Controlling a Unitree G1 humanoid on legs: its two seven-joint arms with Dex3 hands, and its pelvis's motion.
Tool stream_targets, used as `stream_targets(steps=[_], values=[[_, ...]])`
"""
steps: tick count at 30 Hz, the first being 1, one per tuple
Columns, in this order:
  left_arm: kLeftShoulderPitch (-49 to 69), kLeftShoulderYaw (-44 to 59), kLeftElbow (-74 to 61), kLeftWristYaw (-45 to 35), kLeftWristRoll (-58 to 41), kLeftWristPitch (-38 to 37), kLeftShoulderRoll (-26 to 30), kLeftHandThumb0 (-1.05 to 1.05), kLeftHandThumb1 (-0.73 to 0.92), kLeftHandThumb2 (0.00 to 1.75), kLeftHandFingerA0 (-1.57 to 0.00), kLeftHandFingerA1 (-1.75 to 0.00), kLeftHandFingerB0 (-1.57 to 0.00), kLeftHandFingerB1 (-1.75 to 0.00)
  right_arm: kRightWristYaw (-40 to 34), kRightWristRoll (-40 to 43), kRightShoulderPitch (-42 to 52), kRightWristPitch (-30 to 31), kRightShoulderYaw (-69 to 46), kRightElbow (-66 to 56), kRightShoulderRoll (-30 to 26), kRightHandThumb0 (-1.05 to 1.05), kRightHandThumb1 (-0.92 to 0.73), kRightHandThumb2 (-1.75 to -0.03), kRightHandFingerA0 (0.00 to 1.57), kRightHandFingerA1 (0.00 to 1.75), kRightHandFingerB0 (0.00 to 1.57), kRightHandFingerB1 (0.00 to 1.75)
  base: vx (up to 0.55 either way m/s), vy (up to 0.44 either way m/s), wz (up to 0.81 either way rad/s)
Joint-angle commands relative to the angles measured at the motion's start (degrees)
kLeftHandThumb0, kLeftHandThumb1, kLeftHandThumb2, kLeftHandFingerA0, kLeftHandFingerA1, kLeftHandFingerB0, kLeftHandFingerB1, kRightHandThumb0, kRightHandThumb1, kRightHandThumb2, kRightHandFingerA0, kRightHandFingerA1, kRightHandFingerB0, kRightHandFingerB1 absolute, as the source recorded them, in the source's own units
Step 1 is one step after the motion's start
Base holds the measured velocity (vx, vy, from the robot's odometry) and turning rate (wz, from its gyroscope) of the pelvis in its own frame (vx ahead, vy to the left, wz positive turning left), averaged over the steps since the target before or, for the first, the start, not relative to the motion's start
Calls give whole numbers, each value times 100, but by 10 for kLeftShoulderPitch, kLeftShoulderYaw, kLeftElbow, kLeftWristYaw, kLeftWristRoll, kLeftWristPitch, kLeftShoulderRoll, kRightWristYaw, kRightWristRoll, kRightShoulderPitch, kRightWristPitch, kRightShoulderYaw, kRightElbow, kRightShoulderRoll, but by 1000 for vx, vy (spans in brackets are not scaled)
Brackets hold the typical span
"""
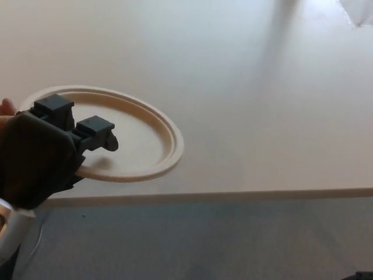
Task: A person passes a plate to the robot and the robot grabs it with its left hand and places it at the centre of the table infront of it
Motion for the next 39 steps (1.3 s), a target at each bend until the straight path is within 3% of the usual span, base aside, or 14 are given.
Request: stream_targets(steps=[1, 3, 6, 11, 14, 15, 17, 20, 24, 28, 34, 35, 37, 39], values=[[5, -6, -66, -20, -16, 11, -2, -23, 59, 61, -93, -158, -76, -92, 3, 0, 0, -1, -4, 2, -11, -64, -76, -62, 67, 68, 48, 53, 0, 0, 0], [3, -8, -74, -20, -26, 7, -8, -24, 63, 58, -96, -153, -78, -91, 3, -1, -1, 0, -3, 1, -12, -64, -76, -63, 67, 68, 48, 53, 0, 0, 0], [-19, -13, -81, 32, -17, -16, -19, -19, 64, 62, -90, -163, -65, -117, 1, -1, -1, 2, -4, 2, -11, -62, -76, -63, 67, 67, 49, 52, 0, 0, 0], [-43, -12, -78, 82, -19, -42, -32, -22, 64, 62, -87, -165, -67, -122, 2, 1, -1, 5, -6, 2, -10, -61, -76, -63, 67, 67, 48, 51, 0, 0, 0], [-91, -2, -95, 129, 0, -42, -46, -15, 72, 65, -94, -172, -62, -138, 0, -5, -5, 1, -1, 1, -13, -62, -77, -63, 67, 66, 52, 53, 0, 0, 0], [-102, 0, -98, 129, 0, -37, -49, -11, 67, 62, -87, -168, -57, -142, 0, -5, -5, 1, -1, 0, -13, -63, -77, -63, 67, 67, 53, 53, 0, 0, 0], [-119, 0, -96, 112, -1, -21, -52, -13, 63, 60, -77, -168, -59, -142, 1, -4, -3, 0, -2, 0, -14, -63, -77, -63, 69, 68, 54, 54, 0, 0, 0], [-139, -2, -58, 104, -7, -17, -43, -18, 63, 60, -81, -163, -68, -118, 3, 0, 0, -1, -4, 3, -11, -64, -75, -63, 69, 69, 50, 53, 0, 0, 0], [-186, -20, 54, 124, 15, 1, -37, -16, 68, 61, -85, -167, -66, -131, 3, -4, 2, -3, -1, 6, -9, -64, -77, -63, 68, 68, 54, 54, 0, 0, 0], [-239, -44, 173, 139, 28, 21, -34, -11, 64, 58, -80, -164, -65, -123, 0, -7, 4, 0, 3, 3, -11, -62, -78, -63, 71, 66, 58, 54, 0, 0, 0], [-313, -73, 321, 160, 32, 38, -31, -13, 62, 58, -86, -170, -67, -131, 0, -7, 5, 0, 6, 0, -10, -62, -78, -63, 71, 66, 59, 54, 0, 0, 0], [-326, -80, 343, 153, 33, 46, -31, -21, 58, 59, -89, -166, -77, -101, 0, -7, 5, 0, 6, 1, -10, -62, -75, -64, 71, 66, 56, 53, 0, 0, 0], [-366, -96, 410, 143, 34, 67, -38, -25, 55, 61, -92, -160, -86, -86, 3, -3, 2, 0, 4, 1, -10, -61, -77, -63, 71, 67, 59, 54, 0, 0, 0], [-386, -107, 444, 150, 34, 72, -42, -24, 55, 61, -92, -162, -86, -88, 3, -4, 1, -1, 5, 0, -11, -61, -77, -63, 71, 66, 58, 54, 0, 0, 0]])
